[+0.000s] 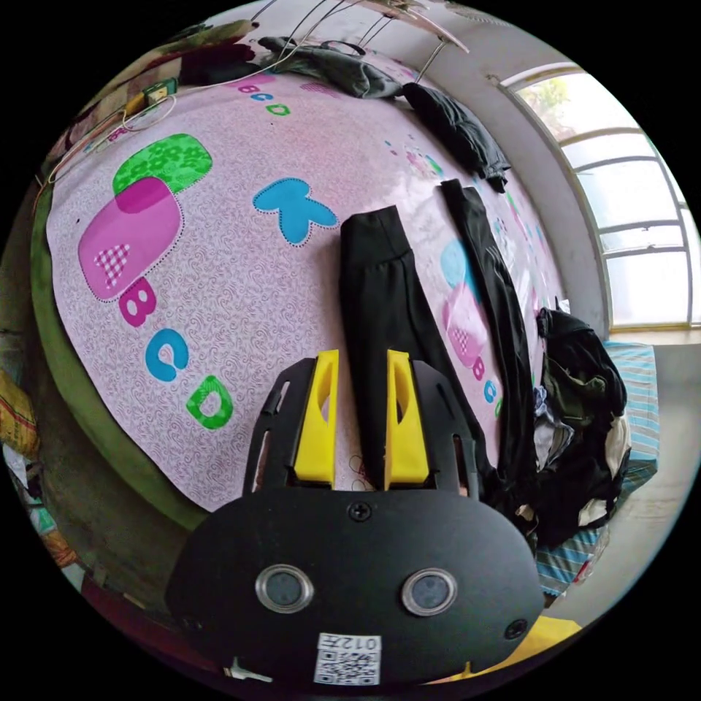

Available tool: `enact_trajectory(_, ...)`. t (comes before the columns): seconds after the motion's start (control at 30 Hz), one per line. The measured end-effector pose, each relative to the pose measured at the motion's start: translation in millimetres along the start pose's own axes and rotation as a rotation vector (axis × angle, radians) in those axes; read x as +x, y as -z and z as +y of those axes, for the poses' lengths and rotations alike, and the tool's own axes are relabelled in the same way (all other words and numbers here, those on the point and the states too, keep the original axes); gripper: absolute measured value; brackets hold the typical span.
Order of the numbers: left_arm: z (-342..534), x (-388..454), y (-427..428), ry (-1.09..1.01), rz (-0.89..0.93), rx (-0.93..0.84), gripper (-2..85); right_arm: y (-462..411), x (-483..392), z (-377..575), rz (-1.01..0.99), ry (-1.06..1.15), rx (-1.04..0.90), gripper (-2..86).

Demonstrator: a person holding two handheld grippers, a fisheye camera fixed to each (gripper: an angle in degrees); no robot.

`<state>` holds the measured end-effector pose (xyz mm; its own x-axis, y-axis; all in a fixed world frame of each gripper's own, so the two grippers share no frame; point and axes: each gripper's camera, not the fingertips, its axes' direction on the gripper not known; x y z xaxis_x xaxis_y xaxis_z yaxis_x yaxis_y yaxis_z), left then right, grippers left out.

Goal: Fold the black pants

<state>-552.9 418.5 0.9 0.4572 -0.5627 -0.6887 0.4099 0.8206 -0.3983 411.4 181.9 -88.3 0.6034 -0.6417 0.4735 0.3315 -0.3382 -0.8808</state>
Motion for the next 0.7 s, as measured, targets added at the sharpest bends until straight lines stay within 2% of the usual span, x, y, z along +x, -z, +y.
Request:
enact_trajectory(0.13, -1.5, 23.4, 4.6, 0.028, -0.023, 0.008, 2.6, 10.9, -5.8, -3.0, 0.012, -0.002, -0.018, 0.7)
enact_trajectory(0.23, 3.6, 67.8, 34.2, -0.011, -0.075, 0.115, 0.9, 18.0, -10.3, -4.0, 0.024, 0.007, -0.03, 0.7)
enact_trajectory(0.33, 7.3, 161.8, 42.9, -0.268, -0.272, 0.133, 0.4, 24.5, -14.9, -4.9, 0.034, 0.03, -0.05, 0.7)
enact_trajectory(0.4, 15.8, 228.0, 27.2, -0.476, -0.381, 0.067, 0.3, 27.6, -20.3, -6.1, 0.057, 0.055, -0.07, 0.8)
enact_trajectory(0.47, 48.4, 311.5, -17.8, -0.814, -0.637, -0.05, 0.2, 30.0, -26.2, -7.0, 0.085, 0.071, -0.091, 0.8)
enact_trajectory(0.5, 61.3, 328.2, -32.1, -0.901, -0.713, -0.071, 0.2, 31.7, -28.8, -6.9, 0.095, 0.067, -0.099, 0.8)
enact_trajectory(0.57, 123.0, 369.1, -85.7, -1.241, -0.997, -0.109, 0.1, 34.8, -28.5, -4.5, 0.086, 0.044, -0.097, 0.9)
enact_trajectory(0.6, 136.2, 373.4, -92.2, -1.284, -1.062, -0.071, 0.1, 37.1, -25.4, -1.7, 0.062, 0.024, -0.091, 0.9)
enact_trajectory(0.63, 155.9, 379.4, -91.1, -1.302, -1.136, 0.052, 0.2, 39.6, -20.4, 1.9, 0.026, -0.003, -0.083, 0.9)
enact_trajectory(0.7, 169.9, 383.0, -63.9, -1.255, -1.059, 0.129, 0.4, 44.6, -12.1, 9.9, -0.044, -0.05, -0.088, 0.9)
